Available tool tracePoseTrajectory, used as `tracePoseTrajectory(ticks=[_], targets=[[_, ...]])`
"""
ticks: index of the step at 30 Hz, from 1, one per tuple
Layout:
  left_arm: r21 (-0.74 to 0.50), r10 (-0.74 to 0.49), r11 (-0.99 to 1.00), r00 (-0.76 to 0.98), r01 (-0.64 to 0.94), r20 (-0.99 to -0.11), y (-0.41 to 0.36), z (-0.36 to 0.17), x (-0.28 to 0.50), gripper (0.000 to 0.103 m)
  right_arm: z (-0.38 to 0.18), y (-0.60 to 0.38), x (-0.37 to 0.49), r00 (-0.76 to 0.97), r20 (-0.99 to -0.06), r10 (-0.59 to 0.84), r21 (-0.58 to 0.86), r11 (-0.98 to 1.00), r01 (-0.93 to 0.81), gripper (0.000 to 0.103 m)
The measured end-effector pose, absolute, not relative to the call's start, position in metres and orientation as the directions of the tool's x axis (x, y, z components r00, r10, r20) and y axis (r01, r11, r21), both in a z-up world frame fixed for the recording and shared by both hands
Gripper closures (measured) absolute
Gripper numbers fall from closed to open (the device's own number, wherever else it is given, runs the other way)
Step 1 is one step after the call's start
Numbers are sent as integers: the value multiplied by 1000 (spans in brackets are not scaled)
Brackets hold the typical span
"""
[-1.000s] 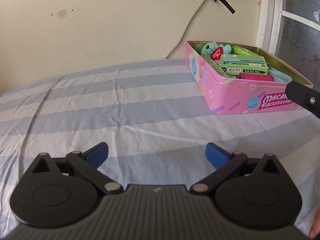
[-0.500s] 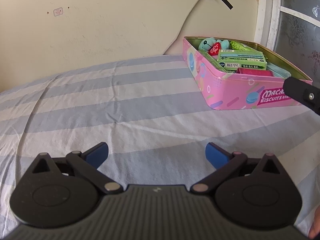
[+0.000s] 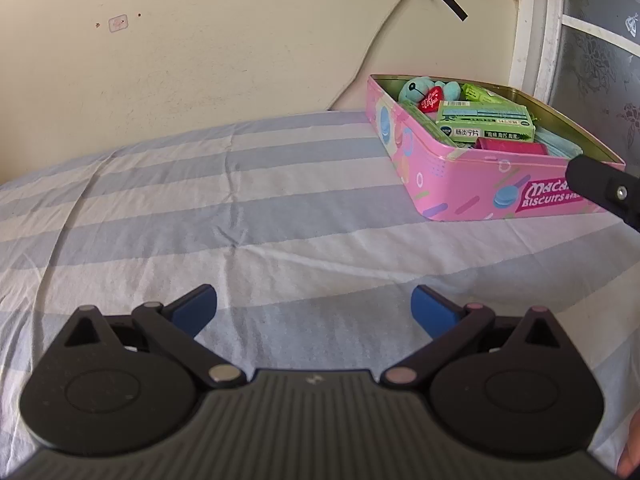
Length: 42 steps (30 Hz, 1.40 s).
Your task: Organize objects
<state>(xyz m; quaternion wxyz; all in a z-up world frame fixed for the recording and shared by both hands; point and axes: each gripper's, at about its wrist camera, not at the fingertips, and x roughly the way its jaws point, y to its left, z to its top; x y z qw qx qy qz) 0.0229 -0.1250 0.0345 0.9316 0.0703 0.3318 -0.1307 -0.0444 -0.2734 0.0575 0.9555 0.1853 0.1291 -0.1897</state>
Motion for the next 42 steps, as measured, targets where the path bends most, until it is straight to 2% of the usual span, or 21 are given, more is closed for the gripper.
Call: tracePoseTrajectory(ticks=[42], targets=[[34, -196, 958, 733, 286, -652, -125, 31, 26, 0, 55, -272, -43, 892, -325, -314, 301, 860, 412, 0]])
